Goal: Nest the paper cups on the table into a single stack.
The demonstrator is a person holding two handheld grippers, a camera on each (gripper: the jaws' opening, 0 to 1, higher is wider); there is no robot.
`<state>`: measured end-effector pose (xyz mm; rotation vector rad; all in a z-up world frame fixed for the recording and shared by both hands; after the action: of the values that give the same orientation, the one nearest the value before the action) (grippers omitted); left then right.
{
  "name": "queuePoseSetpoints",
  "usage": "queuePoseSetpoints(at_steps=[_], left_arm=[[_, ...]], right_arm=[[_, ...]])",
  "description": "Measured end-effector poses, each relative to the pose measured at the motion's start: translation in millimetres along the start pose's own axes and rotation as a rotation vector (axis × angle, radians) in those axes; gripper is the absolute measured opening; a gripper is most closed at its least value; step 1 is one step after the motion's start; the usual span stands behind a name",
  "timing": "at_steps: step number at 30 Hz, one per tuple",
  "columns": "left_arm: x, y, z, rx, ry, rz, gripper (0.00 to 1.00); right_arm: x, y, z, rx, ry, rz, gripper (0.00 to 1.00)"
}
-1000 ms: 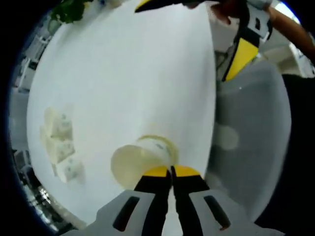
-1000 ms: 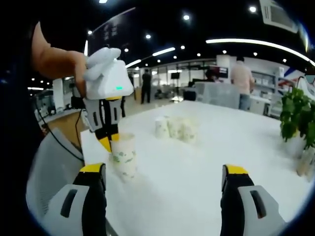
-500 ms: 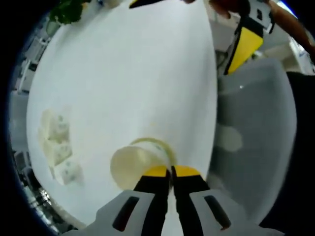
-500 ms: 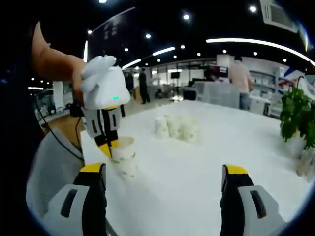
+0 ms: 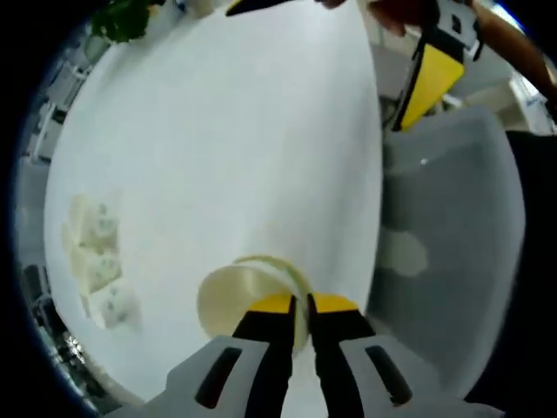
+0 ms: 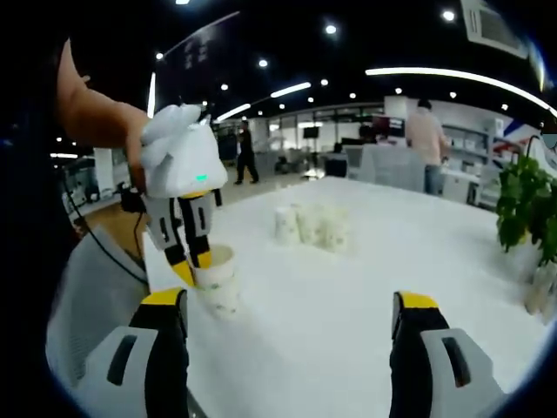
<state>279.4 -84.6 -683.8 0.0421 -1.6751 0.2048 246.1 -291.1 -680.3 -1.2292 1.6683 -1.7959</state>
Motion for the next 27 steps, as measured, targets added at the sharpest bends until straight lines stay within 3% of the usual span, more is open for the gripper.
queuePoseSetpoints(at_steps=[13,19,21,27], left_arm=[[3,6.1,-8.0,0.039,-0.037,0.089,0.43],[6,9.6,-9.5,0.062,-0.041,0.128,0.52],[9,11.6,-11.0,0.069,-0.043,0.157,0.54],[22,16.3,-17.8,0.161,-0.068,0.295,0.72]], right_arm=[[-1,0.3,0,-0.004,0.0,-0.001,0.96],[-1,-0.1,1,-0.003,0.003,0.001,0.96],[-1,-1.2,1,-0.003,0.004,0.002,0.96],[-1,-5.2,5,0.005,0.013,0.01,0.96]])
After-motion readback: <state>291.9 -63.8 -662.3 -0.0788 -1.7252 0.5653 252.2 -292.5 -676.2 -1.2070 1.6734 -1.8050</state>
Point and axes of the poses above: the point that each gripper's makers call its tool centre point, and the gripper's own axes: x roughly backward along the fingers, z roughly to its right, y roughly out of its underside, the point moved 10 cm from there along x, roughly backward along the fingers, and after that the axes turned 9 degrees about -y, right-handed, at the moved point
